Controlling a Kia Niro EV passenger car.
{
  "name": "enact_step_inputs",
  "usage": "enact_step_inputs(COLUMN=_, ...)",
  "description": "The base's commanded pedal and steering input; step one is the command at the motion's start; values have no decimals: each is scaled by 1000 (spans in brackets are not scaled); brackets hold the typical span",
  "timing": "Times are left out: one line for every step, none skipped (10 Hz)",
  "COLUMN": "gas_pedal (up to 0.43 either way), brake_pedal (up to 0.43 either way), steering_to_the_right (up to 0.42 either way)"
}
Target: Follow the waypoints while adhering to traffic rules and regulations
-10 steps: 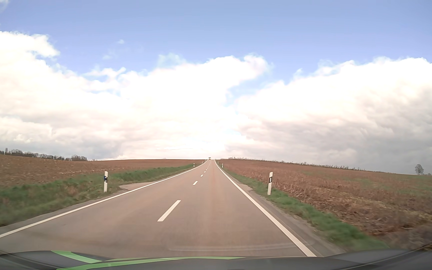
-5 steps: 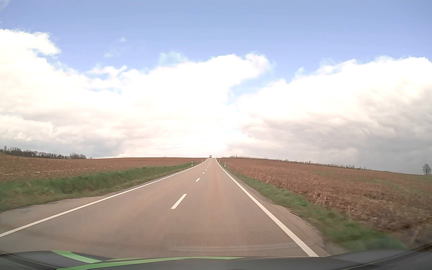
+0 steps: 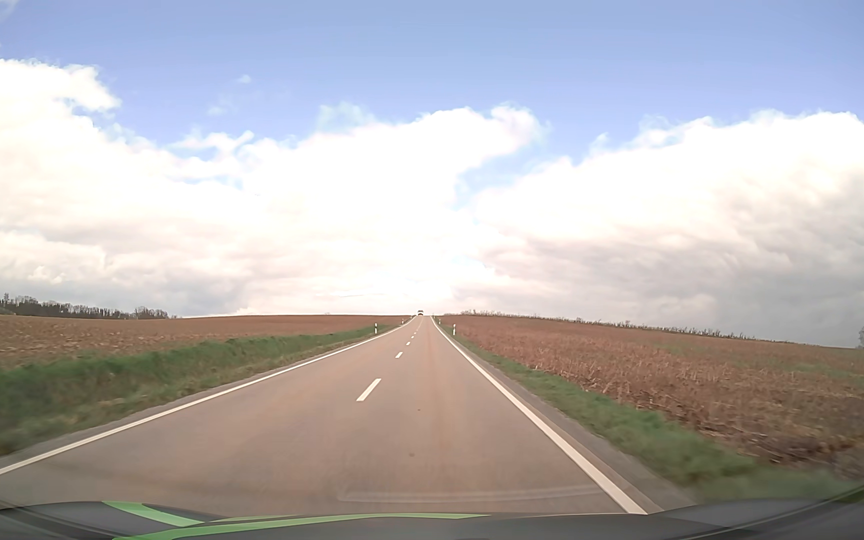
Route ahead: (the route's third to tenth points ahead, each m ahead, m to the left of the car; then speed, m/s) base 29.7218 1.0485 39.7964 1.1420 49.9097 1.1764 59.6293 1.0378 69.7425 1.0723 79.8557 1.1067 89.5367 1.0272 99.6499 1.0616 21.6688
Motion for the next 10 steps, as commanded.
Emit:
enact_step_inputs(gas_pedal=339, brake_pedal=0, steering_to_the_right=0)
enact_step_inputs(gas_pedal=339, brake_pedal=0, steering_to_the_right=0)
enact_step_inputs(gas_pedal=339, brake_pedal=0, steering_to_the_right=0)
enact_step_inputs(gas_pedal=339, brake_pedal=0, steering_to_the_right=0)
enact_step_inputs(gas_pedal=339, brake_pedal=0, steering_to_the_right=0)
enact_step_inputs(gas_pedal=339, brake_pedal=0, steering_to_the_right=0)
enact_step_inputs(gas_pedal=339, brake_pedal=0, steering_to_the_right=0)
enact_step_inputs(gas_pedal=339, brake_pedal=0, steering_to_the_right=0)
enact_step_inputs(gas_pedal=339, brake_pedal=0, steering_to_the_right=0)
enact_step_inputs(gas_pedal=339, brake_pedal=0, steering_to_the_right=0)
